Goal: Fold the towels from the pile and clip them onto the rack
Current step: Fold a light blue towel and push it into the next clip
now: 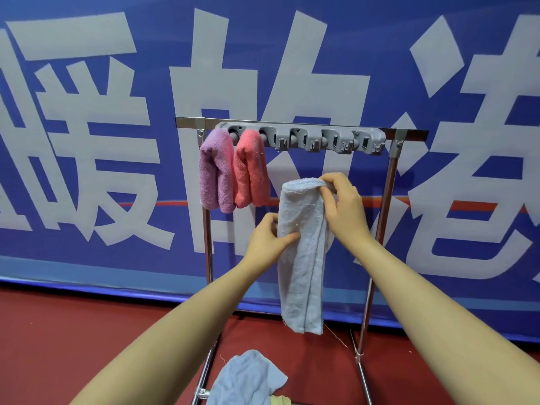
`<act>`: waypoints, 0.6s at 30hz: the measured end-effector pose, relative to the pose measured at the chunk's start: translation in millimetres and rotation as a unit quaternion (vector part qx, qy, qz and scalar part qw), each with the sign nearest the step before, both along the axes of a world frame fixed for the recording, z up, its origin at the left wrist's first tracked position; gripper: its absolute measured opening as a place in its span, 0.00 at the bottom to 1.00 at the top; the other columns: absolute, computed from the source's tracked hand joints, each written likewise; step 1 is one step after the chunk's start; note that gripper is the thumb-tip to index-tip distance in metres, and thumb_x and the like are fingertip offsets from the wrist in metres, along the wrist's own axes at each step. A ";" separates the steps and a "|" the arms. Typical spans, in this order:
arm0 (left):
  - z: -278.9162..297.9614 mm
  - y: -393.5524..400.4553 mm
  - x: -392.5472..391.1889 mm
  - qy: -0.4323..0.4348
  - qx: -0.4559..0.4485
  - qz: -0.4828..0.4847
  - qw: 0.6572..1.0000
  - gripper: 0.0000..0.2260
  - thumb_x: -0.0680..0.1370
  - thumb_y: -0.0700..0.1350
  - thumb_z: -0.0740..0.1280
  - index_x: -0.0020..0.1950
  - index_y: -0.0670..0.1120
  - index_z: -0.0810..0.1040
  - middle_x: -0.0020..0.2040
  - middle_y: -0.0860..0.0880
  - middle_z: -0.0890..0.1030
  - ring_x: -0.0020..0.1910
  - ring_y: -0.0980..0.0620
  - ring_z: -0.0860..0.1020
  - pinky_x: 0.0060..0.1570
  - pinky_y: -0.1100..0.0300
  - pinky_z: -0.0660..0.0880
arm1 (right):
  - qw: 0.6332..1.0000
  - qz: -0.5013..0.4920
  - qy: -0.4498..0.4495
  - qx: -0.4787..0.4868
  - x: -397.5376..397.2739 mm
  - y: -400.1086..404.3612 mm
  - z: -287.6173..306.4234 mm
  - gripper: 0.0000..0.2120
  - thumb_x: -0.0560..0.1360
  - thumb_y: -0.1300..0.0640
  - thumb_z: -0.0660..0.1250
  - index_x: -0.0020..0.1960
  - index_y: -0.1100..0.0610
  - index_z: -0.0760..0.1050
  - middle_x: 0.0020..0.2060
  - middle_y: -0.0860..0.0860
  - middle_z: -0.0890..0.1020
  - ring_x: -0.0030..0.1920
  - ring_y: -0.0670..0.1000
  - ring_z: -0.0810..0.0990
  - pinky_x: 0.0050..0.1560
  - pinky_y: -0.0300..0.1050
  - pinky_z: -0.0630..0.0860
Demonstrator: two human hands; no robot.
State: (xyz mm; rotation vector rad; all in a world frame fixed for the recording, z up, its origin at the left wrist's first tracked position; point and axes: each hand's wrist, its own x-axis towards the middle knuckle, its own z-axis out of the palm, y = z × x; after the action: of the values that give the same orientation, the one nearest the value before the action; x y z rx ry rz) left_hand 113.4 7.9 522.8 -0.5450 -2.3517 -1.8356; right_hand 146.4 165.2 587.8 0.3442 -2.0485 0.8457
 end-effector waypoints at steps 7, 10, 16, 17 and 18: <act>8.2 -0.9 -8.5 0.090 -0.060 0.096 0.990 0.01 0.73 0.40 0.66 0.44 0.43 0.76 0.38 0.50 0.78 0.38 0.51 0.75 0.40 0.55 0.74 | 0.994 -0.074 -0.083 -0.022 -8.0 20.7 -21.4 0.06 0.79 0.57 0.59 0.55 0.53 0.72 0.48 0.46 0.77 0.49 0.56 0.74 0.47 0.52 0.73; 17.8 -3.0 -11.7 0.159 -0.132 0.140 0.968 0.02 0.71 0.40 0.64 0.41 0.45 0.75 0.38 0.52 0.78 0.40 0.50 0.75 0.40 0.54 0.72 | 0.985 -0.105 -0.128 -0.040 -8.7 22.4 -29.1 0.09 0.79 0.58 0.59 0.58 0.53 0.70 0.52 0.49 0.78 0.54 0.55 0.72 0.50 0.51 0.73; 43.5 -10.8 -21.9 0.220 -0.220 0.198 0.929 0.01 0.71 0.42 0.64 0.41 0.47 0.72 0.41 0.49 0.78 0.40 0.46 0.75 0.36 0.54 0.69 | 0.989 -0.104 -0.093 0.050 -11.5 3.1 -41.4 0.24 0.67 0.70 0.63 0.62 0.58 0.70 0.56 0.53 0.74 0.56 0.54 0.70 0.52 0.40 0.54; 47.3 -11.6 -22.9 0.233 -0.238 0.201 0.921 0.02 0.71 0.43 0.64 0.41 0.47 0.71 0.41 0.48 0.78 0.39 0.44 0.75 0.37 0.53 0.70 | 0.989 -0.090 -0.098 0.068 -10.8 -1.1 -41.6 0.26 0.66 0.69 0.63 0.63 0.57 0.70 0.58 0.52 0.73 0.57 0.53 0.69 0.53 0.40 0.54; 51.3 -12.2 -23.0 0.246 -0.257 0.203 0.913 0.03 0.71 0.42 0.64 0.40 0.46 0.71 0.41 0.47 0.77 0.39 0.42 0.75 0.37 0.52 0.70 | 0.988 -0.075 -0.102 0.090 -9.4 -5.5 -41.4 0.27 0.64 0.66 0.62 0.64 0.56 0.69 0.58 0.51 0.72 0.57 0.51 0.67 0.55 0.41 0.54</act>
State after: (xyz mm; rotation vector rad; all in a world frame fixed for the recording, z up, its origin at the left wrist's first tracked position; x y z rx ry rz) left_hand 90.4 -4.3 574.1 -0.4458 -2.3299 -0.7834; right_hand 137.0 159.8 546.4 0.2050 -2.3166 0.6281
